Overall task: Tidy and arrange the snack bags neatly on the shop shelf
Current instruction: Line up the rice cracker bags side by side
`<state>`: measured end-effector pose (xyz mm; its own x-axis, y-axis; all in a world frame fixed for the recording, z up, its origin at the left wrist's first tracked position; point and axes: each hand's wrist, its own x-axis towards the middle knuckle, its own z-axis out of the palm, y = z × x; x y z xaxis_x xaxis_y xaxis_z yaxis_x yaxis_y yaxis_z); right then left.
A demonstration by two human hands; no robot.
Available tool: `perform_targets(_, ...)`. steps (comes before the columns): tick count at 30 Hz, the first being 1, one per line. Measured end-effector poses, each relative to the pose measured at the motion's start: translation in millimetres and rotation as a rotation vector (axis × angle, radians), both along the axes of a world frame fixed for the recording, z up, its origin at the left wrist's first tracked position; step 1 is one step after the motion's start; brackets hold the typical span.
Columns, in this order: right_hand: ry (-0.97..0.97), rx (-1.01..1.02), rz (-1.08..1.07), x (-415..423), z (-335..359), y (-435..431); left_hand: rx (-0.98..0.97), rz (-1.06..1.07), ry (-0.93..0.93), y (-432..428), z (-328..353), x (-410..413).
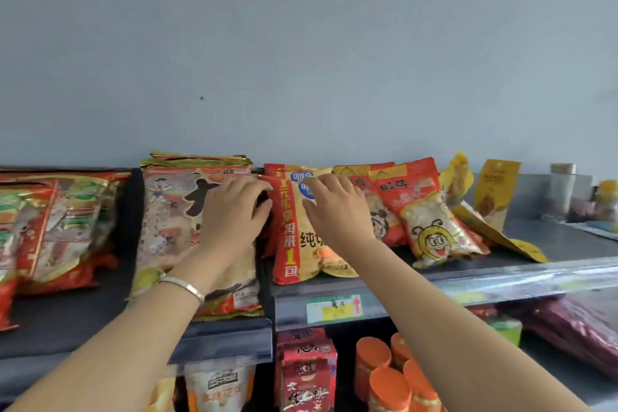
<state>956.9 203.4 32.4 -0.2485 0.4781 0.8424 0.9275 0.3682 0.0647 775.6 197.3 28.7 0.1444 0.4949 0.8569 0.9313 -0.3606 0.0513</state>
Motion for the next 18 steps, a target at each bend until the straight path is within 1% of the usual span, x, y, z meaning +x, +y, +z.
perform_targets(3, 0.031, -0.023, -0.047, 53.9, -6.7, 3.0, -0.02, -0.047, 0.037, 2.6, -3.1, 53.3)
perform_targets(6, 0.096, -0.043, -0.073, 98.5, -15.9, 6.7, -0.058, -0.145, 0.034, 5.2, -5.9, 103.5)
perform_targets(9, 0.19, -0.06, -0.114, 140.7, -25.2, 13.3, -0.14, -0.25, -0.007, 15.6, -12.6, 148.6)
perform_targets(12, 0.352, -0.158, -0.188, 179.7, -28.8, 27.1, -0.255, -0.418, -0.107, 28.3, -11.8, 189.3)
perform_targets(14, 0.429, -0.187, -0.235, 200.9, -32.4, 35.6, -0.322, -0.506, -0.149, 39.9, -8.4, 211.9)
perform_targets(18, 0.494, -0.224, -0.29, 234.5, -30.3, 51.1, -0.329, -0.572, -0.153, 71.4, -5.9, 246.5)
